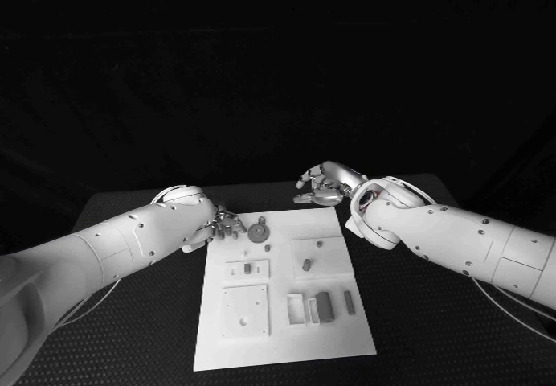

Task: Assemble the parts on the task board

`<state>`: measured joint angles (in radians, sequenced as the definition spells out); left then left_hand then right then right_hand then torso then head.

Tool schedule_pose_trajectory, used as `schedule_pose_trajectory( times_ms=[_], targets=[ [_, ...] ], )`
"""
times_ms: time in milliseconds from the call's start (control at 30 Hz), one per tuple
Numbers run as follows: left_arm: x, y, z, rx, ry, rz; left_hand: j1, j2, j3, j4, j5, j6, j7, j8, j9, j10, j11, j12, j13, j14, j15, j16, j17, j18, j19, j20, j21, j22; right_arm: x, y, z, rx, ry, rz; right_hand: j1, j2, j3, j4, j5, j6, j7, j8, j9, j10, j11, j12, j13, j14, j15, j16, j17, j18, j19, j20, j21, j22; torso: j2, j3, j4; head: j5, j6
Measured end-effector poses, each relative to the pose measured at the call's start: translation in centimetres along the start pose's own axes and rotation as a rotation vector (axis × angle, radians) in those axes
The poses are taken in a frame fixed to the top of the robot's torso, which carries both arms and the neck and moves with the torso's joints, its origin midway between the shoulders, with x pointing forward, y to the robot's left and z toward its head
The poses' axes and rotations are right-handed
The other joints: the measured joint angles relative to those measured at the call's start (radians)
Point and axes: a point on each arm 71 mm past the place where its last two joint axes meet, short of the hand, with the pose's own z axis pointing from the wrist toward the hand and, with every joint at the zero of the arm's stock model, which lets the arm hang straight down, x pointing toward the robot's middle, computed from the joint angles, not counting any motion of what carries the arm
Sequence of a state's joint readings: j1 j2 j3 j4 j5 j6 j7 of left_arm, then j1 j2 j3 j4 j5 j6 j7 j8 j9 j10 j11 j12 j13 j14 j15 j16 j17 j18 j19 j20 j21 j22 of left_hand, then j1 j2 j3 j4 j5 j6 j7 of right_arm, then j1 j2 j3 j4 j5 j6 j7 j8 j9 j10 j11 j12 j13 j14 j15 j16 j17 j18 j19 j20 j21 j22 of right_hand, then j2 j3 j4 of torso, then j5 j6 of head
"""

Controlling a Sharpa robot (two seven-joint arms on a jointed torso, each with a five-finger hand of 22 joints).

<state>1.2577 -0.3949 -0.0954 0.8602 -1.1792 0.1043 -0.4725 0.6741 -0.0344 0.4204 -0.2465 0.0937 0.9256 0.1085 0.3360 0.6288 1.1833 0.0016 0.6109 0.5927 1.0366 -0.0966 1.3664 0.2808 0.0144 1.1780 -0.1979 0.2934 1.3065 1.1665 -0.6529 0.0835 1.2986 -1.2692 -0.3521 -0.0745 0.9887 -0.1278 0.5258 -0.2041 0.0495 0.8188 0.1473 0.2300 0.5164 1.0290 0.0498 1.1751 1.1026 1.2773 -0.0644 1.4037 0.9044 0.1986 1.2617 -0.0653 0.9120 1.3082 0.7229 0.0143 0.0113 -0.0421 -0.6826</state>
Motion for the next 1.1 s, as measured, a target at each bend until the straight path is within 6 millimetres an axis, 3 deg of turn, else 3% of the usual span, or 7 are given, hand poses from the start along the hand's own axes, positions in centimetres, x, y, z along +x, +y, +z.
schedule_pose_trajectory(
  times_ms=[400, 600, 733, 833, 1100],
  targets=[
    [0.01, 0.17, 0.11, -0.005, 0.001, 0.004, 0.005, 0.014, -0.003, -0.009, 0.004, 0.014, -0.003, 0.005, -0.003, 0.003, -0.003, 0.004, -0.002, 0.002, -0.001, 0.004, -0.002, 0.0, 0.002, 0.001, 0.0, 0.002, 0.03, 0.05, 0.01, -0.001, 0.001, 0.001, 0.0, 0.0, -0.003, 0.003, 0.0, 0.0, 0.0, 0.0, 0.0, 0.0, 0.0, 0.0, 0.0, 0.0, 0.0, 0.0, 0.0, 0.0, 0.0, 0.0, 0.0, 0.0, 0.001, 0.0001, -0.0001, -0.001, -0.002],
    [0.01, 0.33, 0.16, -0.009, 0.001, 0.004, 0.024, 0.057, 0.002, -0.026, 0.018, 0.034, -0.009, 0.014, -0.003, 0.007, -0.007, 0.008, -0.005, 0.003, -0.007, 0.012, -0.004, 0.0, 0.007, -0.004, 0.0, 0.001, 0.03, 0.04, 0.02, 0.0, 0.001, 0.0, 0.0, 0.0, -0.003, 0.003, 0.0, 0.0, 0.0, 0.0, 0.0, 0.0, 0.0, 0.0, 0.0, 0.0, 0.0, 0.0, 0.0, 0.0, 0.0, 0.003, 0.0, 0.0, 0.0, 0.0003, 0.0003, -0.002, -0.004],
    [0.0, 0.41, 0.21, -0.012, 0.001, 0.003, 0.039, 0.073, 0.008, -0.034, 0.018, 0.043, -0.01, 0.019, 0.002, 0.011, -0.011, 0.013, -0.007, 0.008, -0.013, 0.013, -0.005, 0.0, 0.011, -0.008, 0.0, 0.001, 0.04, 0.06, 0.03, 0.0, 0.002, 0.001, 0.0, 0.0, -0.003, 0.003, 0.0, 0.0, 0.0, 0.0, 0.0, 0.0, 0.0, 0.0, 0.0, 0.0, 0.0, 0.0, 0.0, 0.0, 0.003, 0.0, 0.0, 0.0, 0.0, 0.0003, 0.0007, -0.002, -0.004],
    [-0.01, 0.47, 0.25, -0.014, 0.0, 0.003, 0.074, 0.039, 0.082, 0.016, -0.037, 0.045, -0.011, 0.023, 0.006, 0.014, -0.014, 0.017, -0.012, 0.008, -0.013, 0.016, -0.009, 0.0, 0.016, -0.013, 0.0, 0.001, 0.05, 0.06, 0.03, 0.0, 0.002, 0.001, 0.0, 0.0, -0.003, 0.003, 0.0, 0.0, 0.0, 0.0, 0.0, 0.0, 0.0, 0.0, 0.0, 0.0, 0.0, 0.0, 0.0, 0.0, 0.003, 0.0, 0.0, 0.0, 0.0, 0.0003, 0.0007, -0.002, -0.004],
    [0.08, 0.54, 0.35, -0.015, 0.001, 0.001, 0.079, 0.034, 0.094, 0.023, -0.039, 0.046, -0.011, 0.024, 0.008, 0.014, -0.014, 0.02, -0.012, 0.009, -0.013, 0.016, -0.009, 0.0, 0.016, -0.013, 0.0, 0.001, 0.04, 0.05, 0.02, 0.0, 0.002, 0.001, 0.0, 0.0, -0.003, 0.003, 0.0, 0.0, 0.0, 0.0, 0.0, 0.0, 0.0, 0.0, 0.0, 0.0, 0.0, 0.0, 0.0, 0.0, 0.004, 0.001, 0.0, 0.0, 0.0, 0.0002, 0.0005, -0.002, -0.006]
  ],
)
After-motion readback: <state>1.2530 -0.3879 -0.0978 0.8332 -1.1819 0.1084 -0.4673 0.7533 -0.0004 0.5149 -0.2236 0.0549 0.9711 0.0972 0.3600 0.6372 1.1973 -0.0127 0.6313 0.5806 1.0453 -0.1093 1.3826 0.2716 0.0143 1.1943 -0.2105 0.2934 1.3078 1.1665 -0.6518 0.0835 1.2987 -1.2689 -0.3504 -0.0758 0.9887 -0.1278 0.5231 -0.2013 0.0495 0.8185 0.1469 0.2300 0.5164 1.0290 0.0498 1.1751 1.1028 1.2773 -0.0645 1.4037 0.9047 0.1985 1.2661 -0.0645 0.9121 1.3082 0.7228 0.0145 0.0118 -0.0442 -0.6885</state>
